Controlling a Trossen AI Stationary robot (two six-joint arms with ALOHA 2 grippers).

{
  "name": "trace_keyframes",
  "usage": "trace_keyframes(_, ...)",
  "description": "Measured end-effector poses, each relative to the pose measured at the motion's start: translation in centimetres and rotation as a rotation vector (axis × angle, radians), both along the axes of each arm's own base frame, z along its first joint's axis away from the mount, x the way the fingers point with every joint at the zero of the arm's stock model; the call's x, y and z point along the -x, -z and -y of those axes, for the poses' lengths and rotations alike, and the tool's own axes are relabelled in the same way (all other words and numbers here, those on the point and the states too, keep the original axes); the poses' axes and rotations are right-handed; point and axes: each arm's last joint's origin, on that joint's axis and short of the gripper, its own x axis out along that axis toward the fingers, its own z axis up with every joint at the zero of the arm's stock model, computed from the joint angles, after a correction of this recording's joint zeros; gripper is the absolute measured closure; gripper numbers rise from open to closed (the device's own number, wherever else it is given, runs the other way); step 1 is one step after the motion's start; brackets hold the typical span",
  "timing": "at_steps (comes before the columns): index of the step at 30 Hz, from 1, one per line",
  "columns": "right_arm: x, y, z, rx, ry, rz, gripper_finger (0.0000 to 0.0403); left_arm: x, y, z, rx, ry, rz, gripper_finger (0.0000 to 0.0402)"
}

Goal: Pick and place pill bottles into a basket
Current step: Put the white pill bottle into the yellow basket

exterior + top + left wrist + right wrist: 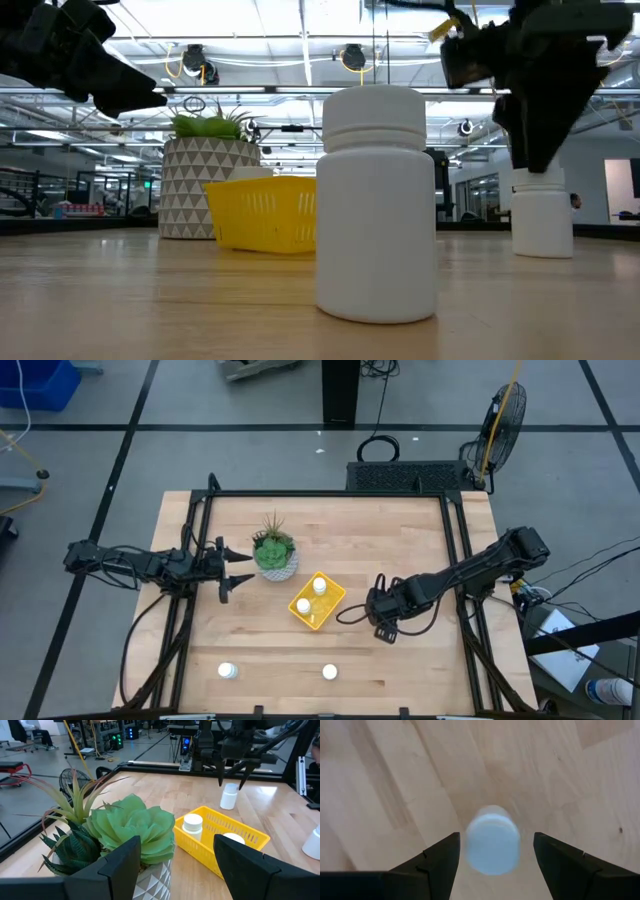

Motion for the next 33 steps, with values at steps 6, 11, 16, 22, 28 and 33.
trace_keyframes(6,0.1,0.6,0.2,-0.021,0.007,-0.013,0.0156,0.0,0.0,0.0,0.000,0.000,0.000,0.0149)
trace_keyframes(11,0.2,0.6,0.2,-0.020,0.003,-0.014,0.0156,0.0,0.0,0.0,0.000,0.000,0.000,0.0149)
trace_keyframes(16,0.1,0.6,0.2,-0.020,0.006,-0.006,0.0156,0.0,0.0,0.0,0.000,0.000,0.000,0.0149)
trace_keyframes(22,0.0,0.6,0.2,-0.025,0.010,0.006,0.0156,0.0,0.0,0.0,0.000,0.000,0.000,0.0149)
trace_keyframes(28,0.6,2.2,0.6,-0.050,0.031,-0.019,0.0156,0.0,0.0,0.0,0.000,0.000,0.000,0.0149)
trace_keyframes(33,0.6,2.6,0.6,-0.081,0.037,-0.013,0.0156,0.0,0.0,0.0,0.000,0.001,0.000,0.0149)
